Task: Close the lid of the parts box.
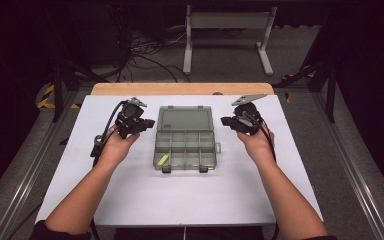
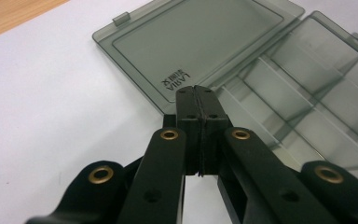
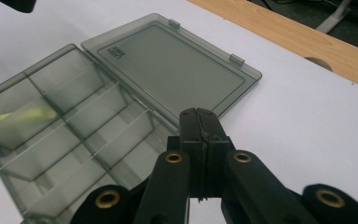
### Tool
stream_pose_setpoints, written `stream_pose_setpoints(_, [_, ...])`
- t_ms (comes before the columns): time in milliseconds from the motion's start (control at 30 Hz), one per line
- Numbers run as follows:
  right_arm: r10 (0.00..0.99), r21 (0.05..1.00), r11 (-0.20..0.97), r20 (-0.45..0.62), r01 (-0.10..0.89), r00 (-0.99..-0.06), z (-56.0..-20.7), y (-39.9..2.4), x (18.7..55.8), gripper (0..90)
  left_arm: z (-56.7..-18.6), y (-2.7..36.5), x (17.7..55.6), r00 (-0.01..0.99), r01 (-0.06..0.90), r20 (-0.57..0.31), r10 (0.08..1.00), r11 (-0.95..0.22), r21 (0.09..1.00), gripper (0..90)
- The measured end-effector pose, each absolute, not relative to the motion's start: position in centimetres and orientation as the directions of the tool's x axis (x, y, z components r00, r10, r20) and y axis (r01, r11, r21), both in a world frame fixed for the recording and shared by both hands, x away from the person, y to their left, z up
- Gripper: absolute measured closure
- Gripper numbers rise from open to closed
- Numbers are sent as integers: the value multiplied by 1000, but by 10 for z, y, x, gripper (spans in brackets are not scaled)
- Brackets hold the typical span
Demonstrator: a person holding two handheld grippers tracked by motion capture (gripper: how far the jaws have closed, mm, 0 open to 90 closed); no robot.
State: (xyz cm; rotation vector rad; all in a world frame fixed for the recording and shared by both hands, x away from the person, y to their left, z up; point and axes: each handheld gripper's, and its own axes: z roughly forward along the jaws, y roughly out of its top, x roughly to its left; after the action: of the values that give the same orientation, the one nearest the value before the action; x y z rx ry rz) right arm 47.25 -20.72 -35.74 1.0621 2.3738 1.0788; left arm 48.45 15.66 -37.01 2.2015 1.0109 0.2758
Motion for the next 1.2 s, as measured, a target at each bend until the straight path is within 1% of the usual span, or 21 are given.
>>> stream_pose_setpoints(100, [748,742,440,9,506,-664,-359,-204,480,900,-372,158,488,666,596,-99,739,-447,667,896])
stream_pose_setpoints(400, [748,743,432,22,511,-664,-362,-201,496,900,-377,157,496,657,608,-89,749,-456,650,896])
stream_pose_setpoints(467, [745,735,455,-5,503,-667,-362,-199,500,900,-378,156,497,661,601,-77,746,-465,651,895])
stream_pose_setpoints(567, [745,724,464,-8,510,-667,-364,-198,504,900,-380,155,500,661,601,-74,747,-468,648,895])
stream_pose_setpoints(767, [764,695,457,14,555,-645,-377,-200,515,900,-390,157,507,644,617,-58,763,-473,629,896])
stream_pose_setpoints(900, [758,678,480,-2,557,-652,-384,-198,519,900,-396,156,510,635,630,-69,770,-464,623,895])
stream_pose_setpoints(1033, [757,659,488,6,571,-654,-393,-196,525,900,-401,156,514,631,633,-57,774,-471,615,895])
stream_pose_setpoints(1200, [751,652,493,16,576,-661,-401,-192,529,900,-408,158,519,628,644,-69,775,-468,605,896])
